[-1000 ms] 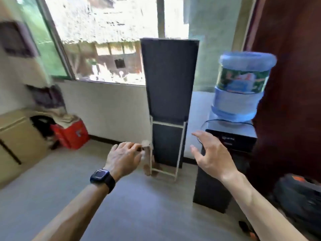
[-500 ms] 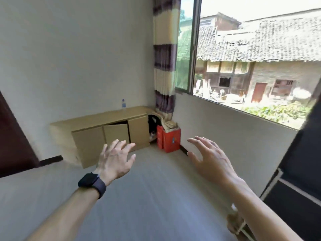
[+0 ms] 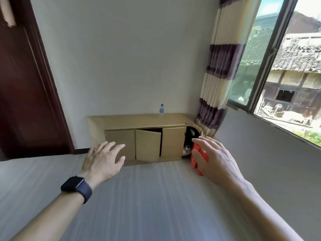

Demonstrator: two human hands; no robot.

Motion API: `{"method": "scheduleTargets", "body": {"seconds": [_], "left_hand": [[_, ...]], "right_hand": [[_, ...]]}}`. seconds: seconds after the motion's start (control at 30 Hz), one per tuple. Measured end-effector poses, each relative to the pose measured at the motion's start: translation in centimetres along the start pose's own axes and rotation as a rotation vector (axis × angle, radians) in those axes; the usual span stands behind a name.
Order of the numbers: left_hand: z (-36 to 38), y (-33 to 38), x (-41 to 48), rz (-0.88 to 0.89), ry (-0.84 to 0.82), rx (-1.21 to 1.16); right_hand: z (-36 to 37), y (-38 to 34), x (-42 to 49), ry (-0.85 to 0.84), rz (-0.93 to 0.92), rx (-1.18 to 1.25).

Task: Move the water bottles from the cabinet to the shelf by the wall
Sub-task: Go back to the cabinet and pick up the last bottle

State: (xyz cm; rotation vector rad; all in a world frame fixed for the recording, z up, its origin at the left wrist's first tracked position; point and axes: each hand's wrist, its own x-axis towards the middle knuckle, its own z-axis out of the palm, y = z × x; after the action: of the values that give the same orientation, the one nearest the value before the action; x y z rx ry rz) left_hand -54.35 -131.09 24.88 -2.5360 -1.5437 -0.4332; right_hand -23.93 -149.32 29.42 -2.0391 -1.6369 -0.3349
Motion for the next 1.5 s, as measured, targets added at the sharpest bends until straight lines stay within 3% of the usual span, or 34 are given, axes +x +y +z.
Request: {"method": "scheduleTargets", "body": {"seconds": [0.4,0.7,1.0,1.3,1.5], "left_hand": [[9.0,-11.0,27.8,0.013,-0.063,0.017],[15.5,-12.4,48.8,0.132,-0.107,0.026],[26.5,-11.4,68.5,0.094,-0.190,0.003],[37.9,-10.9,84.0,0.023,-0.324,-0.032],[50.1,-10.6,92.0,0.011,-0.542,-0.105]], "right_hand": [[16.5,-0.2,26.0,-0.027,-0.003,-0.084],[26.5,4.3,42.0,0.016,0.083,-0.076],[39.3,14.1,59.5,-0.135,0.183,0.006],[50.8,19.9,75.6,-0.321,0.165,0.031],[60.8,22.7,83.6,-0.473,0.248,0.051]]}}
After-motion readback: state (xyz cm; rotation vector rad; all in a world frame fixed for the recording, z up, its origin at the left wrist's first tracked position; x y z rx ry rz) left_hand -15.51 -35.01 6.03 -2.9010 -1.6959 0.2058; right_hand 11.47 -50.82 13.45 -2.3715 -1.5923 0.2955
